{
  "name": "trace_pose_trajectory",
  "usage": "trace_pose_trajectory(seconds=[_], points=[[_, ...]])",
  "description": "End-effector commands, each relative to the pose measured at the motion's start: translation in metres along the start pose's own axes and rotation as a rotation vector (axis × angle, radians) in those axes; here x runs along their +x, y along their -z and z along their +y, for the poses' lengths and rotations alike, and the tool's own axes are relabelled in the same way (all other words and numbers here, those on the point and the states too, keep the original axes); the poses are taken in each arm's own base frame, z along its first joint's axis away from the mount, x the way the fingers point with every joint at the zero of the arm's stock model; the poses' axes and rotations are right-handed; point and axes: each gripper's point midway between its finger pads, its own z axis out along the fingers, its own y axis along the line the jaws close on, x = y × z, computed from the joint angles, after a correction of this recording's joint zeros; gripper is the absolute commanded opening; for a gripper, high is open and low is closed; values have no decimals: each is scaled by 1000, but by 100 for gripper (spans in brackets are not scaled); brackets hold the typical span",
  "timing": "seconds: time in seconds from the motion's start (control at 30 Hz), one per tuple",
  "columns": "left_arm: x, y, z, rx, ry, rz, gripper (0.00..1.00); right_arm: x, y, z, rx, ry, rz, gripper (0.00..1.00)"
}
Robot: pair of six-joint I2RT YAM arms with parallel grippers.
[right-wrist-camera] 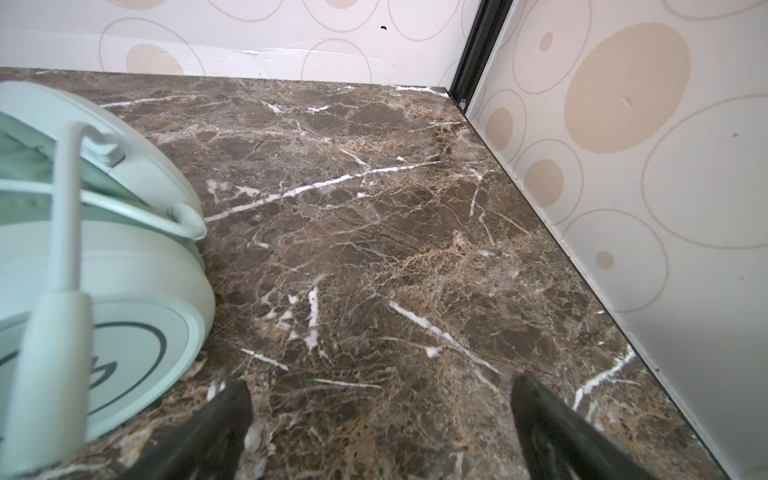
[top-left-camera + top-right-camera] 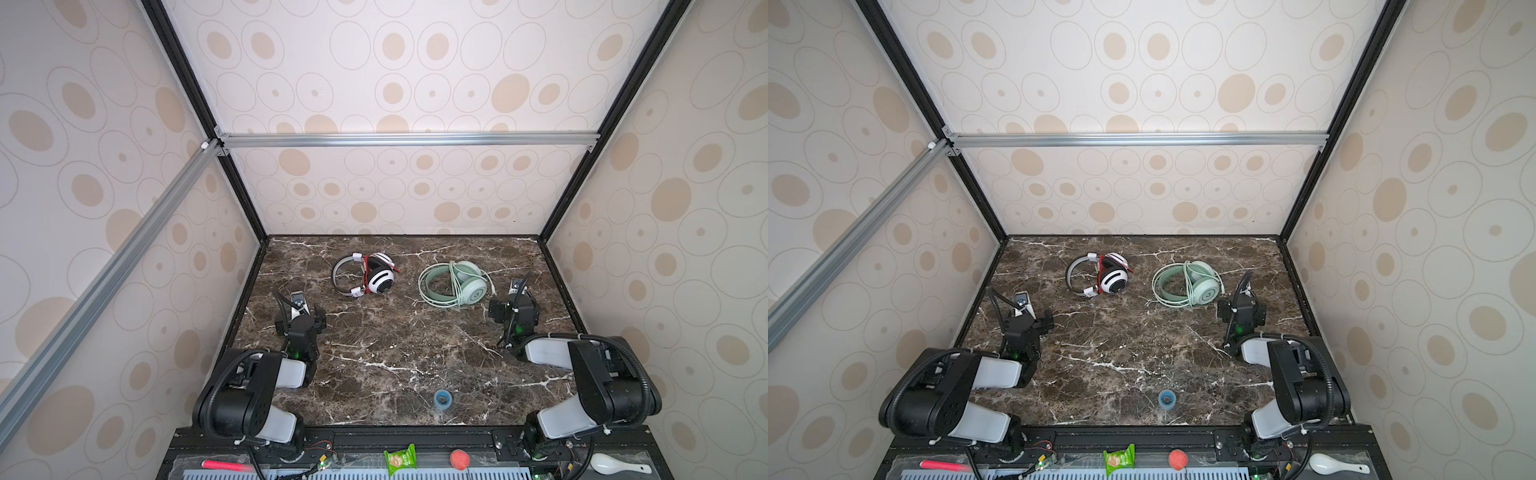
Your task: Wrap the headphones
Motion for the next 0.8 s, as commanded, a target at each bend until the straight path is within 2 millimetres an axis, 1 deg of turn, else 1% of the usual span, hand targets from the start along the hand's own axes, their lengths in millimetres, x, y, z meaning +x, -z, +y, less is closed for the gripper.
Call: trace_pose_trajectory(seconds=[0.0, 0.03, 0.07, 0.13, 0.17, 0.3, 0.53, 0.6, 0.7, 0.73, 0.77], points=[[-34, -8, -4, 75, 36, -128, 98, -9, -3, 4, -23, -15, -19, 100], [-32, -1, -1, 87, 53, -160, 98, -10, -3, 4, -23, -16, -20, 100], [-34, 1, -1, 102, 54, -197, 98, -10, -3, 4, -23, -15, -20, 100], [-30, -4, -8, 130, 41, -159, 98, -10, -2, 4, -23, -18, -24, 100], [-33, -3, -6, 127, 43, -179, 98, -10, -2, 3, -23, -17, -27, 100], [-34, -1, -5, 127, 44, -185, 98, -9, -3, 4, -24, -18, -23, 100], [-34, -1, -6, 127, 42, -183, 98, -8, -3, 5, -40, -20, -18, 100], [-32, -4, -8, 135, 40, -169, 98, -9, -3, 4, -39, -21, -20, 100], [-33, -2, -7, 137, 40, -179, 98, -10, -2, 4, -39, -24, -25, 100], [-33, -1, -7, 138, 40, -180, 98, -10, 0, 6, -55, -18, -35, 100], [-33, -1, -7, 137, 40, -180, 98, -10, 6, 13, -110, -4, -58, 100]])
